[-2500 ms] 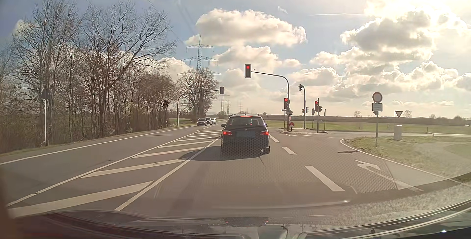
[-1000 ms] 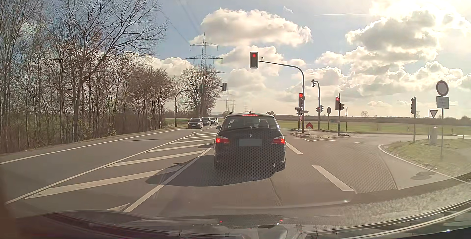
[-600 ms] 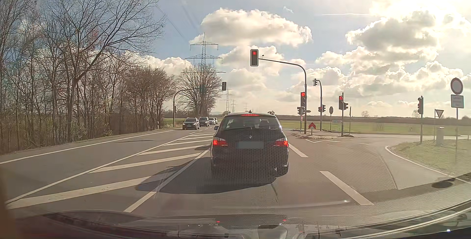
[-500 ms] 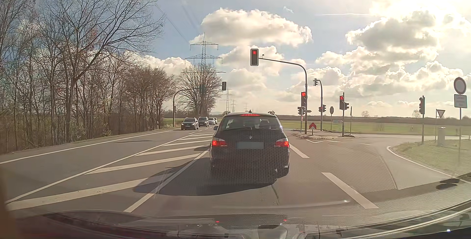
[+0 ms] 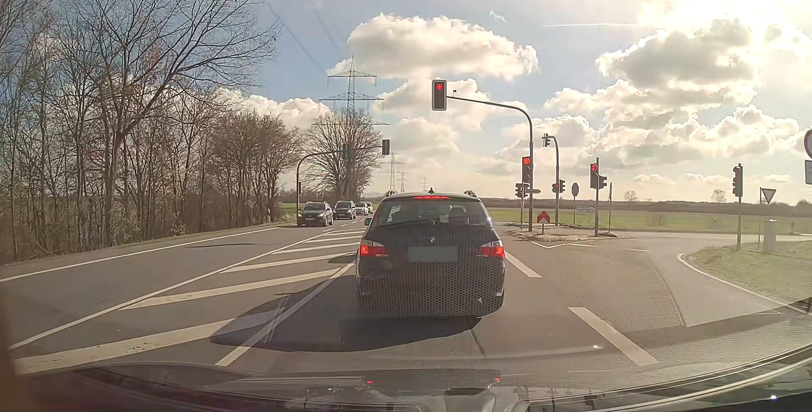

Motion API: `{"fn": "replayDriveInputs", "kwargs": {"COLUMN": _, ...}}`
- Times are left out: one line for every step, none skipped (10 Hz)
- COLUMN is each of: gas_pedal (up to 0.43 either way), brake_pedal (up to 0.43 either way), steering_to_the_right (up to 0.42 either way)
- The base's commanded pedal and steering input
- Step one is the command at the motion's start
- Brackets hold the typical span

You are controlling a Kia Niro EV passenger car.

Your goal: Follow the waypoints while adhering to traffic rules and regulations

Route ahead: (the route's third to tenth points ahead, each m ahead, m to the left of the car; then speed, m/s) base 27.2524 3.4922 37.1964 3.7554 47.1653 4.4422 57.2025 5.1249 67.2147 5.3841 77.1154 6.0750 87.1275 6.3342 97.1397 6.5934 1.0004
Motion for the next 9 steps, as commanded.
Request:
{"fn": "replayDriveInputs", "kwargs": {"gas_pedal": 0.000, "brake_pedal": 0.195, "steering_to_the_right": -0.004}}
{"fn": "replayDriveInputs", "kwargs": {"gas_pedal": 0.000, "brake_pedal": 0.189, "steering_to_the_right": -0.004}}
{"fn": "replayDriveInputs", "kwargs": {"gas_pedal": 0.000, "brake_pedal": 0.189, "steering_to_the_right": -0.004}}
{"fn": "replayDriveInputs", "kwargs": {"gas_pedal": 0.000, "brake_pedal": 0.189, "steering_to_the_right": -0.004}}
{"fn": "replayDriveInputs", "kwargs": {"gas_pedal": 0.000, "brake_pedal": 0.189, "steering_to_the_right": -0.004}}
{"fn": "replayDriveInputs", "kwargs": {"gas_pedal": 0.000, "brake_pedal": 0.189, "steering_to_the_right": -0.004}}
{"fn": "replayDriveInputs", "kwargs": {"gas_pedal": 0.000, "brake_pedal": 0.189, "steering_to_the_right": -0.004}}
{"fn": "replayDriveInputs", "kwargs": {"gas_pedal": 0.000, "brake_pedal": 0.195, "steering_to_the_right": -0.004}}
{"fn": "replayDriveInputs", "kwargs": {"gas_pedal": 0.000, "brake_pedal": 0.195, "steering_to_the_right": -0.004}}
